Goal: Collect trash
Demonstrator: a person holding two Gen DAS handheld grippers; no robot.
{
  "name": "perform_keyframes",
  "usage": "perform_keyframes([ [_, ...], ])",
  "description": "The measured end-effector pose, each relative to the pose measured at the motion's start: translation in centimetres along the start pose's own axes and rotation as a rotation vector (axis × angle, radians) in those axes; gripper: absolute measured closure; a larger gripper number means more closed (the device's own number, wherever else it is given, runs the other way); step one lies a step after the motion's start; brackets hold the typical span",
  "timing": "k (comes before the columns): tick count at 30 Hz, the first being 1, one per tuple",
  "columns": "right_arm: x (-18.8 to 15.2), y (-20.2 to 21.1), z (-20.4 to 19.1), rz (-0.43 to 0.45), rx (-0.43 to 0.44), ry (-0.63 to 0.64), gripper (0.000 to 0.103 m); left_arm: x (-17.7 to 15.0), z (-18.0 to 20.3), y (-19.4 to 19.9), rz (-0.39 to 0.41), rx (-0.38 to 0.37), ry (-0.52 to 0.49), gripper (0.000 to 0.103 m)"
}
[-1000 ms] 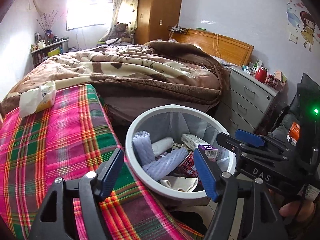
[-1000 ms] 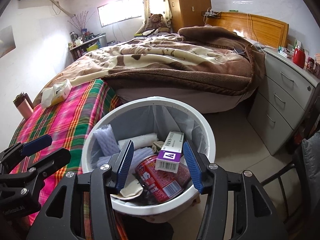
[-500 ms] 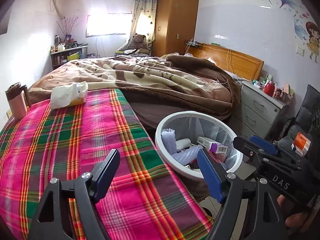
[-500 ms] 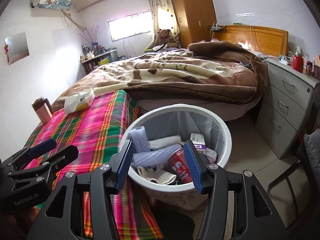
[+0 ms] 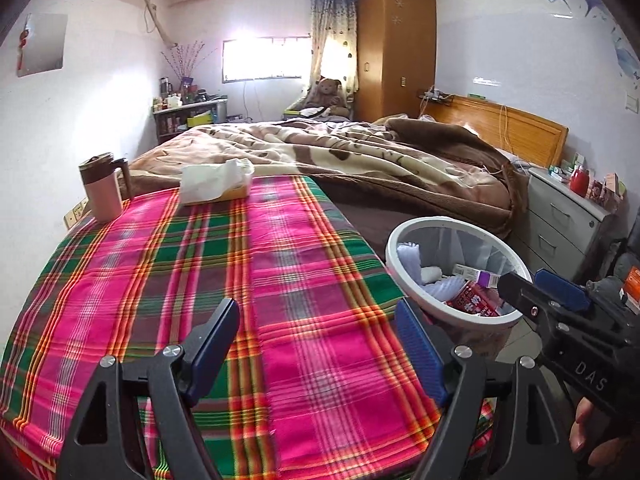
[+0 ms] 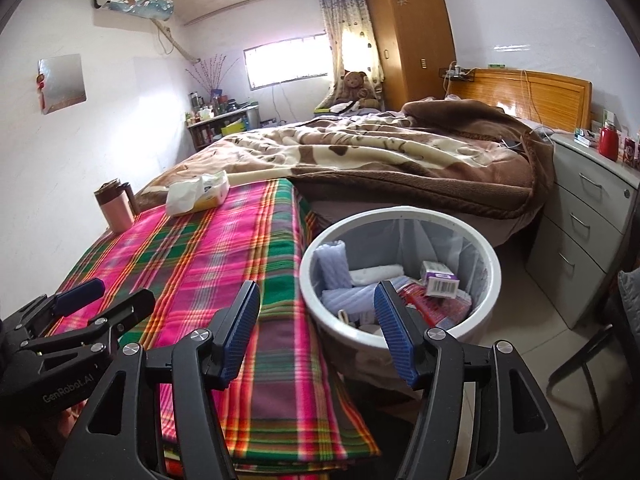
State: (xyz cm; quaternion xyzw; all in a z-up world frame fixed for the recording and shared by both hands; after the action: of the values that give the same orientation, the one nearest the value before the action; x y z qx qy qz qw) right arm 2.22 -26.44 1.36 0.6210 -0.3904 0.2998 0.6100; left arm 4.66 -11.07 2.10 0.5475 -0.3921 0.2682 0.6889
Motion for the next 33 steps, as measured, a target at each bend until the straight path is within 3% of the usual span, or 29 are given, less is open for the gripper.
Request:
perform_keyframes([
  [33, -0.7, 1.6, -0.8, 0.033, -0.005, -0.022, 0.042, -0.7, -0.1, 1.9, 0.033, 0.013, 0.004, 0.022],
])
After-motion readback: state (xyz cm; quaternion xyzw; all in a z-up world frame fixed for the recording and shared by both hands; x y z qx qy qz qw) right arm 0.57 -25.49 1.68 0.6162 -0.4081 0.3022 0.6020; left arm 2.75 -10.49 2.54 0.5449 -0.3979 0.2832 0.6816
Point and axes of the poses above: each gripper's, at about its wrist camera, not at the fingertips, and y roughly against the way its jaws point, z to its right, x to its top, the point moved 1 cm from there along -y, roughly the way its jaws point, and after that the axes turned 4 degrees about y, right-handed, at the moved point
